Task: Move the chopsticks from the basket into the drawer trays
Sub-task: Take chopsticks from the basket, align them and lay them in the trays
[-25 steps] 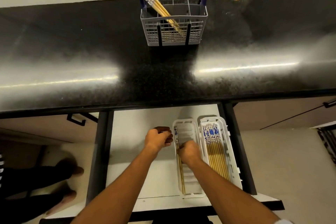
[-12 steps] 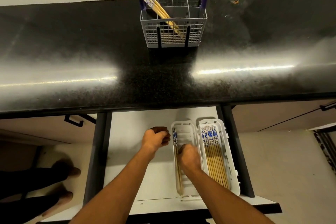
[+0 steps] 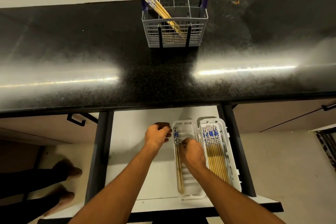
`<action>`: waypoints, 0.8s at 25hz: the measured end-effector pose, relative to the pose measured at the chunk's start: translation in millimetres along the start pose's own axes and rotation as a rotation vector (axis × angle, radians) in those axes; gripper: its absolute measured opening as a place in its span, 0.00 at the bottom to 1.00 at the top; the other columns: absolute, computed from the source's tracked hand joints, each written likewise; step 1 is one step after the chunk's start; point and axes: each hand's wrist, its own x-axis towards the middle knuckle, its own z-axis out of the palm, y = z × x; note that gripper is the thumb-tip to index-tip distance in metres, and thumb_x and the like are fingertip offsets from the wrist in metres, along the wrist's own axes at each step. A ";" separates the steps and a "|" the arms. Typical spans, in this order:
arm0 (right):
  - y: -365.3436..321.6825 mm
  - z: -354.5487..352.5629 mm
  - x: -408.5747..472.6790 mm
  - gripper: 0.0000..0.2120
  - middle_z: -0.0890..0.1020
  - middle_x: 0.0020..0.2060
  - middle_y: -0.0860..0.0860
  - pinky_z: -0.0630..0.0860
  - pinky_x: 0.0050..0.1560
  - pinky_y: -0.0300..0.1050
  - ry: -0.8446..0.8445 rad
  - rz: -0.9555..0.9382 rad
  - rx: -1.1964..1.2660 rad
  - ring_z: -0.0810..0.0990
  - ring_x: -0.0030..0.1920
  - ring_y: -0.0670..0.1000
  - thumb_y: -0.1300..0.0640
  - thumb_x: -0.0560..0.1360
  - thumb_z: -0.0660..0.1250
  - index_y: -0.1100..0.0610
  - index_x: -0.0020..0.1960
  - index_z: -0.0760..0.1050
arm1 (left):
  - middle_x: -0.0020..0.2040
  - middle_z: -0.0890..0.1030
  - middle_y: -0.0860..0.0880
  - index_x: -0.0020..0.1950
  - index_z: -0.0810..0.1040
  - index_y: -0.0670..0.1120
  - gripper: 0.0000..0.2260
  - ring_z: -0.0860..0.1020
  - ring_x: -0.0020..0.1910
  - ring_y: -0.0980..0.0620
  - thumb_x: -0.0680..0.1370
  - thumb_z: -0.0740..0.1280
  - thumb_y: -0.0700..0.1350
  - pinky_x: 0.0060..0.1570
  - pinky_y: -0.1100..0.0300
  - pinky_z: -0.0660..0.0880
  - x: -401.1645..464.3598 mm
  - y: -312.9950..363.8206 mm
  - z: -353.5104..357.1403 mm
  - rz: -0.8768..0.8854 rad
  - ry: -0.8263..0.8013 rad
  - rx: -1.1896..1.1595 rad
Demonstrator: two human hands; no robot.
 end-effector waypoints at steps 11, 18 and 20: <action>-148.3 -204.9 13.9 0.08 0.81 0.39 0.49 0.71 0.36 0.37 0.627 -0.565 0.242 0.77 0.37 0.48 0.52 0.79 0.66 0.55 0.48 0.80 | 0.44 0.87 0.47 0.55 0.83 0.46 0.08 0.86 0.44 0.50 0.78 0.70 0.45 0.48 0.54 0.83 -35.8 240.7 -52.8 0.668 0.091 0.170; -236.9 -275.2 49.7 0.12 0.81 0.47 0.50 0.72 0.43 0.42 0.648 -0.659 0.143 0.80 0.47 0.51 0.48 0.79 0.65 0.54 0.57 0.79 | 0.45 0.87 0.48 0.56 0.84 0.46 0.11 0.83 0.46 0.52 0.77 0.70 0.48 0.48 0.61 0.76 -13.6 341.1 -77.1 0.834 0.365 0.367; -257.6 -283.5 63.1 0.16 0.81 0.53 0.52 0.74 0.49 0.46 0.631 -0.687 0.108 0.80 0.53 0.53 0.48 0.79 0.64 0.55 0.62 0.77 | 0.46 0.86 0.48 0.55 0.84 0.46 0.10 0.83 0.46 0.51 0.76 0.70 0.48 0.45 0.61 0.74 1.1 354.1 -79.1 0.801 0.432 0.389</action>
